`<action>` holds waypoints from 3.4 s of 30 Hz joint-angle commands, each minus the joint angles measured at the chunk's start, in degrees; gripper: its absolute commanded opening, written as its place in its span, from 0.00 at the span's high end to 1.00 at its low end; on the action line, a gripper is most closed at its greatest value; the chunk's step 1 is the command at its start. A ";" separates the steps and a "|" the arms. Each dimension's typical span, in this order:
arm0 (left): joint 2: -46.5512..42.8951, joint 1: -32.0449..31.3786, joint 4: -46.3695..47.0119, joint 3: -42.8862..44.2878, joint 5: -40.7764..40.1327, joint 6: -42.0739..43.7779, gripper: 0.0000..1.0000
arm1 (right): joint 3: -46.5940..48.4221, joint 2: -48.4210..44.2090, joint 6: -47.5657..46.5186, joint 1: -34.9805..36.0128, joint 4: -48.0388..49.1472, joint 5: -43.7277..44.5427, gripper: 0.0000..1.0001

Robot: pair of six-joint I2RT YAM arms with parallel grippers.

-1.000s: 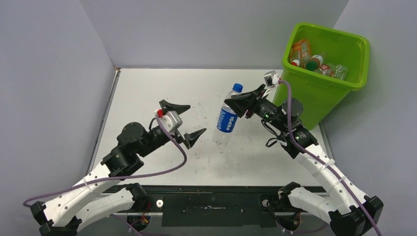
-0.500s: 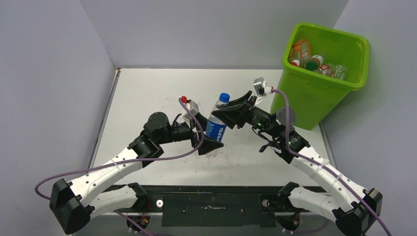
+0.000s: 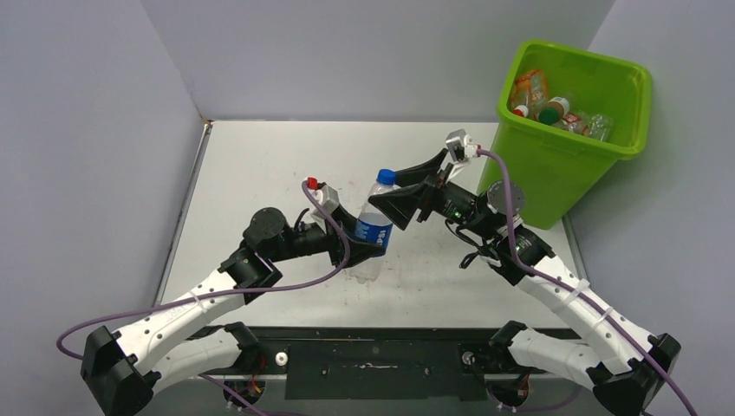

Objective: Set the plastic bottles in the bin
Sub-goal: Place the plastic bottle in the trash bin.

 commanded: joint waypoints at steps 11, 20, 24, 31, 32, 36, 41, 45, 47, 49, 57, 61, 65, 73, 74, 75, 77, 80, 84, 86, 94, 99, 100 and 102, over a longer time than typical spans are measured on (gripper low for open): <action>-2.80 -1.05 3.16 -0.97 -3.11 3.39 0.83 | 14.52 5.60 -4.56 0.08 -12.11 6.74 0.29; -3.20 -1.50 2.39 -1.00 -4.05 4.26 0.83 | 16.50 7.84 -4.21 0.20 -15.77 2.74 0.57; -3.43 -1.48 1.97 -0.92 -4.29 4.45 0.83 | 18.13 9.68 -4.90 0.14 -18.21 -1.26 0.66; -4.15 -1.57 1.43 -1.17 -4.95 5.22 0.83 | 19.10 9.95 -5.55 -0.03 -22.48 0.70 0.43; -4.23 -1.59 1.35 -1.25 -4.95 5.29 0.84 | 18.97 9.84 -5.45 -0.04 -22.42 0.90 0.53; -4.57 -1.70 0.91 -1.35 -5.24 5.94 0.84 | 17.65 9.27 -3.62 0.04 -20.25 0.51 0.85; -4.90 -2.17 0.56 -1.65 -6.78 6.66 0.70 | 13.71 8.22 3.32 -0.70 -11.74 -4.41 0.95; -5.91 -2.53 2.22 -2.99 -7.47 7.30 0.60 | 8.79 7.19 11.41 -1.27 -0.37 -8.52 0.95; -6.60 -2.54 3.27 -3.67 -8.32 7.40 0.73 | 8.57 7.97 13.73 -1.28 1.48 -9.91 0.86; -7.31 -2.63 3.81 -4.18 -9.60 7.74 0.85 | 8.82 8.05 14.28 -1.47 0.87 -9.75 0.56; -7.33 -3.30 3.58 -4.46 -10.43 8.48 1.00 | 4.60 4.66 21.68 -5.75 6.40 -8.18 0.31; -6.63 -3.41 3.13 -4.00 -10.11 8.44 1.00 | 2.08 3.92 25.17 -7.23 10.70 -8.03 0.33; -6.62 -3.58 2.76 -3.98 -11.14 8.39 1.00 | 2.34 4.86 25.38 -7.15 10.99 -9.68 0.42; -5.93 -3.54 2.35 -3.63 -12.24 7.52 1.00 | 4.61 5.84 17.16 -3.91 0.53 -7.10 0.65; -5.92 -3.55 2.39 -3.55 -12.25 7.52 1.00 | 4.40 6.01 17.19 -3.83 0.51 -7.20 0.70; -5.91 -3.58 2.39 -3.55 -12.30 7.51 1.00 | 4.23 6.12 17.14 -3.82 0.43 -7.24 0.75; -5.83 -3.52 2.33 -3.61 -12.28 7.51 1.00 | 4.19 6.08 16.64 -3.80 0.01 -7.02 0.86; -5.83 -3.51 2.34 -3.64 -12.37 7.42 1.00 | 4.86 6.08 15.61 -3.82 -1.43 -6.51 0.79; -5.74 -3.51 2.28 -3.69 -12.53 7.44 1.00 | 4.80 5.56 14.95 -3.82 -2.40 -5.79 0.34; -5.74 -3.51 2.18 -3.69 -12.68 7.42 1.00 | 4.64 5.28 14.84 -3.82 -2.28 -5.48 0.29; -5.63 -3.60 2.47 -3.70 -12.34 7.24 1.00 | 4.39 6.05 14.40 -3.69 -2.55 -5.68 0.74; -5.69 -3.81 2.57 -3.81 -12.51 7.07 0.84 | 4.35 5.87 14.45 -3.73 -1.68 -6.51 0.95; -5.80 -3.96 2.57 -3.87 -12.61 7.07 0.58 | 4.45 5.48 13.83 -3.72 -1.73 -6.38 0.95; -6.39 -4.22 2.44 -4.15 -13.20 7.26 0.00 | 5.46 4.43 12.20 -3.92 -3.19 -4.57 0.95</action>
